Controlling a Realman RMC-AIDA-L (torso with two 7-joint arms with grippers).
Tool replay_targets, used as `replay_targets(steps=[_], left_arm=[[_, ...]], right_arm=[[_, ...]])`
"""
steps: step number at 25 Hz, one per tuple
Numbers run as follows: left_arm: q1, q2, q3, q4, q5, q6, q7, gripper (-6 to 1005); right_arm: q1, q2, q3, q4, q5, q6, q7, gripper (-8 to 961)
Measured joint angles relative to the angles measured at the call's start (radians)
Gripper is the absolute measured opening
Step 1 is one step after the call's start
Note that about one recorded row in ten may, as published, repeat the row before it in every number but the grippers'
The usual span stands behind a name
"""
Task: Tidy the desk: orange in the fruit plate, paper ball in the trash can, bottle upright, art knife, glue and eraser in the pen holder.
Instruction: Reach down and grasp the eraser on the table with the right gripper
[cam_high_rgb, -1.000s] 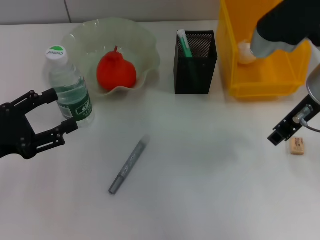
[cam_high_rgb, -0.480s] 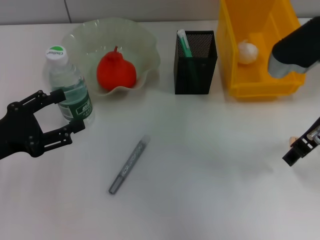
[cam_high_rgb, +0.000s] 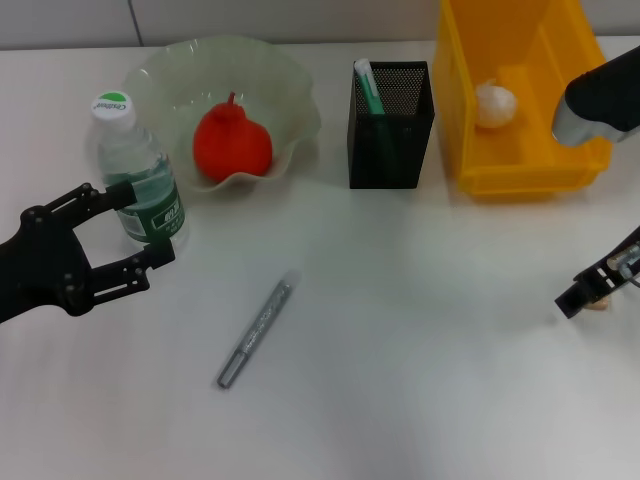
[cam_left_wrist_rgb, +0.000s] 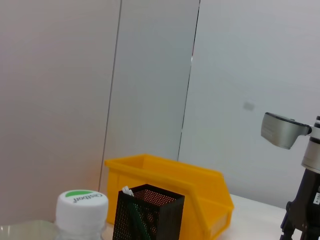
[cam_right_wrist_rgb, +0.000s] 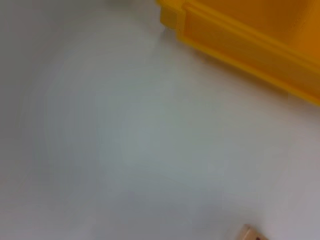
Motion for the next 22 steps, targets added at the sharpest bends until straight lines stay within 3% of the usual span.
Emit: replay_targets(steps=[4,22], left_arm=[[-0.002,-0.001,0.0,-0.007,0.002,-0.001,0.0,860],[-0.003,-0.002,-0.002,-0.011,0.002,-0.001,0.0,860]], right_arm=[[0.014,-0.001,0.009,0.058,0.004,0.027,0.002,748],[-0.005,-0.004,0.077,0.08,0.053,0.057,-0.018,740]])
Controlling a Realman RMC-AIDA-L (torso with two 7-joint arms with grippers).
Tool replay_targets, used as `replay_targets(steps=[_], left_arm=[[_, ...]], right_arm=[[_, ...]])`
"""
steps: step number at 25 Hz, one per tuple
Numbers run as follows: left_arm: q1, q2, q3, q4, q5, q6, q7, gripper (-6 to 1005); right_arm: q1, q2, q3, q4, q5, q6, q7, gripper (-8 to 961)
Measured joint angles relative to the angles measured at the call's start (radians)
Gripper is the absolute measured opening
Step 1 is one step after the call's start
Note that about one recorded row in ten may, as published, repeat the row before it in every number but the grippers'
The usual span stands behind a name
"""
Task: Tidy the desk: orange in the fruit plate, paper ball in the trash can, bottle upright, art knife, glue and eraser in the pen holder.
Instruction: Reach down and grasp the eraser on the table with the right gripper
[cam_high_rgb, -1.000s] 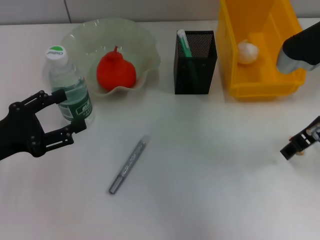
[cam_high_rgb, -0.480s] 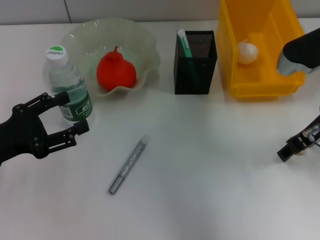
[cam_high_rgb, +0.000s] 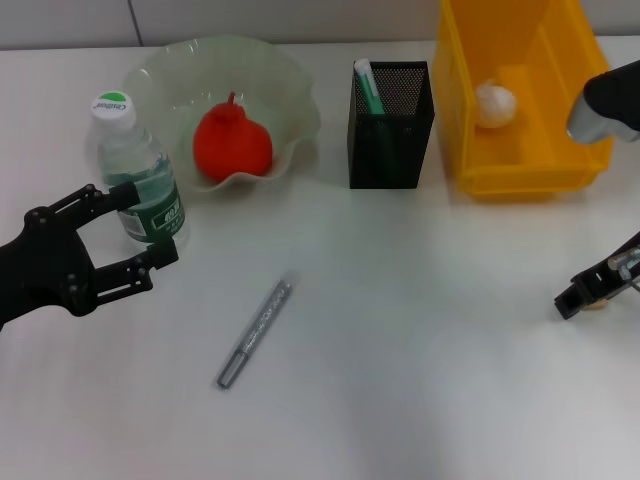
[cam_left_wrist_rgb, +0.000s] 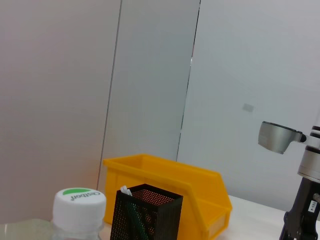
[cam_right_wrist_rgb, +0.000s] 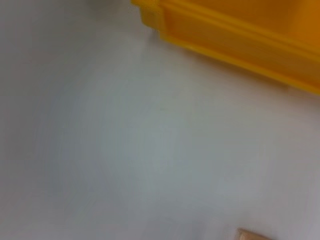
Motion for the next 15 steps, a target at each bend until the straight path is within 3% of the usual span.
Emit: replay_targets(steps=[9,15], left_arm=[[-0.005,0.0,0.0,0.0,-0.001,0.0,-0.004,860],[-0.012,0.0,0.0,0.0,-0.001,0.0,-0.008,860]], right_arm=[[0.002,-0.002,0.061,0.049,0.009,0.024,-0.027,349],[0.002,-0.002,0.062,0.048,0.017,0.025,-0.035,332]])
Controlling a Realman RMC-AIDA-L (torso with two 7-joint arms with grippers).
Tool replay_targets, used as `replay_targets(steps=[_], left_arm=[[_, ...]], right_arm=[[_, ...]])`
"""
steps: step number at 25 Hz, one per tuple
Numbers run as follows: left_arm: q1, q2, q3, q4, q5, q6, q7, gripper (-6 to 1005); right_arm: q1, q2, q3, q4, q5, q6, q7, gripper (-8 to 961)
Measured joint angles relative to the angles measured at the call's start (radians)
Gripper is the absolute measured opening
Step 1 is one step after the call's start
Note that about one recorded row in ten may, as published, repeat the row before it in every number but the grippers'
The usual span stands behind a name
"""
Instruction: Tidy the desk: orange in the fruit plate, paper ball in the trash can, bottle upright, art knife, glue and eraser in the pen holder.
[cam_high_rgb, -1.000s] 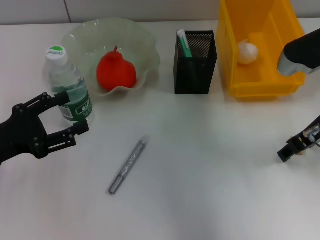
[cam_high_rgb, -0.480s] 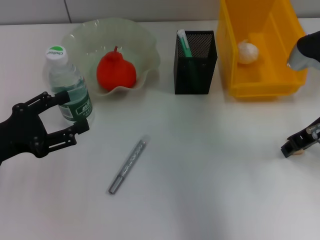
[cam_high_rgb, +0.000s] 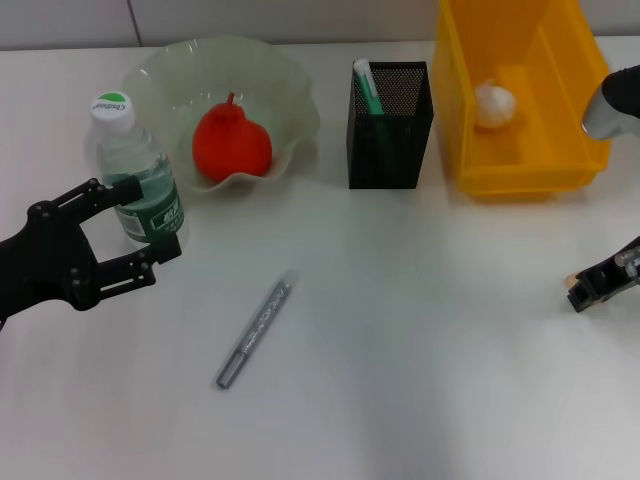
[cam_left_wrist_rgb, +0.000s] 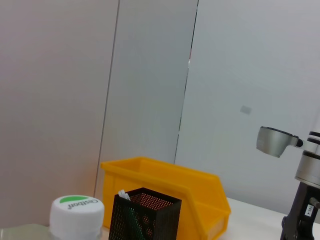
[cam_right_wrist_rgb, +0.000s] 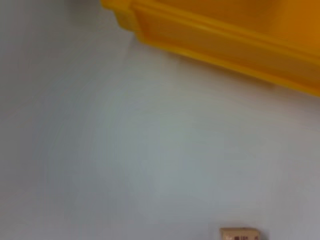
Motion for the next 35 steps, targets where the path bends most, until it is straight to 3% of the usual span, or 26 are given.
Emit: replay_targets(steps=[5,12,17,22,26,35], left_arm=[[0.0,0.0,0.0,0.0,0.0,0.0,0.0,860],[0.0,0.0,-0.002,0.0,0.0,0.0,0.003,860],[0.001,-0.004,-0.003,0.0,0.0,0.002,0.008,860],[0.002,-0.009,-0.003,0.0,0.0,0.001,0.011,860],[0.001,-0.009,-0.003,0.0,0.0,0.0,0.011,860],[-0.004,-0.008,-0.005,0.0,0.0,-0.012,0.01,861]], right_arm=[[-0.013,0.001,-0.001,-0.089,0.05,-0.042,-0.009,317],[-0.033,0.003,0.011,-0.417,0.139,-0.138,-0.022,268],[-0.018,0.002,0.008,-0.503,0.202,-0.058,-0.029,277],[-0.019,0.002,-0.005,-0.457,0.269,0.142,-0.087,286],[0.003,0.0,-0.023,-0.324,0.33,0.307,-0.155,294],[0.093,0.002,-0.063,-0.046,0.413,0.517,-0.293,310]])
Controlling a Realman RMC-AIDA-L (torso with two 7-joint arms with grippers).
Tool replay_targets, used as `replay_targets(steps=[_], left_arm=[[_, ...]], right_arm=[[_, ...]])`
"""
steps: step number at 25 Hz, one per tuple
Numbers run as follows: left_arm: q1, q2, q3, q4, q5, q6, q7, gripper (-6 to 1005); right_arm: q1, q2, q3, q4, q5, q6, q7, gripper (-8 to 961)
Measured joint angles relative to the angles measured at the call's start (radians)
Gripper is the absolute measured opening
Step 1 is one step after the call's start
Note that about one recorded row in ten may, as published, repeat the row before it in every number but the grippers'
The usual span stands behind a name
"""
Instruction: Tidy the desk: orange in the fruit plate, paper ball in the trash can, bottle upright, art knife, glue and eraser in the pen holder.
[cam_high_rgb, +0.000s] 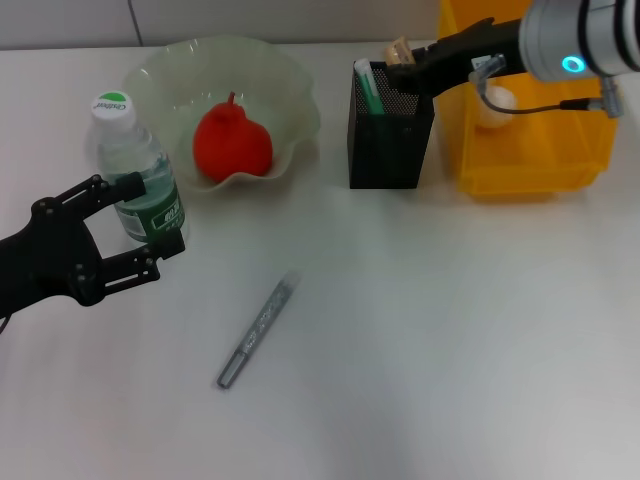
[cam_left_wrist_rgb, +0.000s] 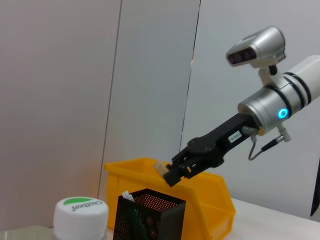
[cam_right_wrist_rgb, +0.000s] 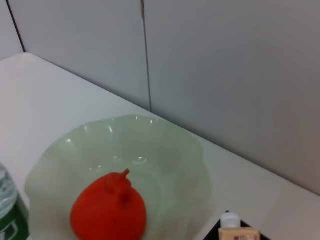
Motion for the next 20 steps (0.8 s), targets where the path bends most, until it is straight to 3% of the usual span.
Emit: replay_targets(steps=[5,12,14,20], left_arm=[[-0.001,0.001,-0.002,0.0,0.0,-0.003,0.0,861],[0.002,0.004,-0.003,0.0,0.0,-0.002,-0.003,861],[0.004,0.005,-0.003,0.0,0.0,0.0,-0.003,861],[0.012,0.011,-0.003,0.009,0.0,0.006,-0.005,861]], right_arm=[[0.024,0.0,-0.035,0.079,0.003,0.078,-0.027,319],[0.025,0.001,-0.034,0.078,0.003,0.087,-0.023,332],[0.019,0.001,-0.031,0.059,0.003,0.073,-0.019,562],[-0.043,0.0,-0.029,-0.156,0.001,-0.083,0.032,571]])
